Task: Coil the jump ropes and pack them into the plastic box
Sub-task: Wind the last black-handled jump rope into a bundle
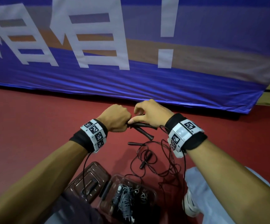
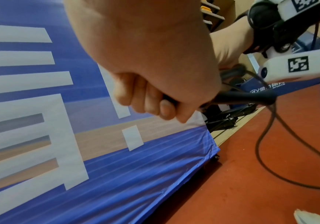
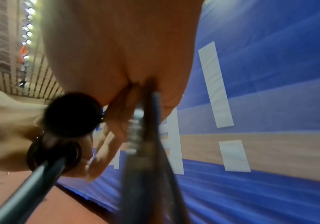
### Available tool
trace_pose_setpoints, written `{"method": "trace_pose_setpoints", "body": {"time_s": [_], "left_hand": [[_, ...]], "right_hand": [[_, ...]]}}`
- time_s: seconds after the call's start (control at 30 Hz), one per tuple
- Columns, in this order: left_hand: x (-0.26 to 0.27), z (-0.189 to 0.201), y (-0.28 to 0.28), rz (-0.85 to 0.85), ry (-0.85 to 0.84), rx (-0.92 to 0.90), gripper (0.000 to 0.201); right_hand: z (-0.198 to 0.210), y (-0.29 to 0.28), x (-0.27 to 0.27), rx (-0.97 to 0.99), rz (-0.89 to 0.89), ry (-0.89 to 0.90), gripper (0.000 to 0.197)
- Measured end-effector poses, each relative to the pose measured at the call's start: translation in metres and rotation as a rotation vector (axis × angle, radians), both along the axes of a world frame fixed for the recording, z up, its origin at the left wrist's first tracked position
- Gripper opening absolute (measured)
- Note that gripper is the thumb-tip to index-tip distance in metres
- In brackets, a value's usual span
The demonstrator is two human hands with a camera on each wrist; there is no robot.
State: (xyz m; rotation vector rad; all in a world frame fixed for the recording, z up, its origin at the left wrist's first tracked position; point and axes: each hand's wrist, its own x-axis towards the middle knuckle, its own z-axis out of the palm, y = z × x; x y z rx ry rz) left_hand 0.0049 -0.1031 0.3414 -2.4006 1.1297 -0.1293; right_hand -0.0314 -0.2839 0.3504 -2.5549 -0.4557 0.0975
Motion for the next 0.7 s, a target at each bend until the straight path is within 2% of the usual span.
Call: {"method": "trace_pose_setpoints", "body": {"time_s": [0.1, 0.2, 0.27, 0.33, 0.47, 0.6, 0.7], "left_hand": [[0.004, 0.006, 0.005, -0.081, -0.042, -0.036, 0.02], [0.009, 0.012, 0.015, -0.169, -0.053, -0.171, 0.012], [0.011, 0.015, 0.021, -0.231, -0.09, -0.22, 0.017], [0.011, 0.016, 0.025, -0.294, -0.155, -0.282, 0.022], [0.008, 0.02, 0.027, -0.396, -0.27, -0.5, 0.041], [0.004, 0.029, 0.028, -0.388, -0.386, -0.713, 0.042], [-0.001, 0.032, 0.025, -0.352, -0.394, -0.812, 0.042]], "right_hand": [[-0.003, 0.001, 0.002, 0.091, 0.077, 0.094, 0.07], [0.006, 0.003, 0.002, 0.196, 0.124, 0.162, 0.062], [0.01, 0.002, 0.001, 0.289, 0.143, 0.248, 0.059], [0.012, 0.002, -0.001, 0.4, 0.199, 0.411, 0.055], [0.015, 0.007, -0.004, 0.55, 0.329, 0.676, 0.062], [0.02, 0.012, -0.004, 0.715, 0.289, 0.728, 0.058], [0.021, 0.013, -0.005, 0.797, 0.282, 0.729, 0.06]]}}
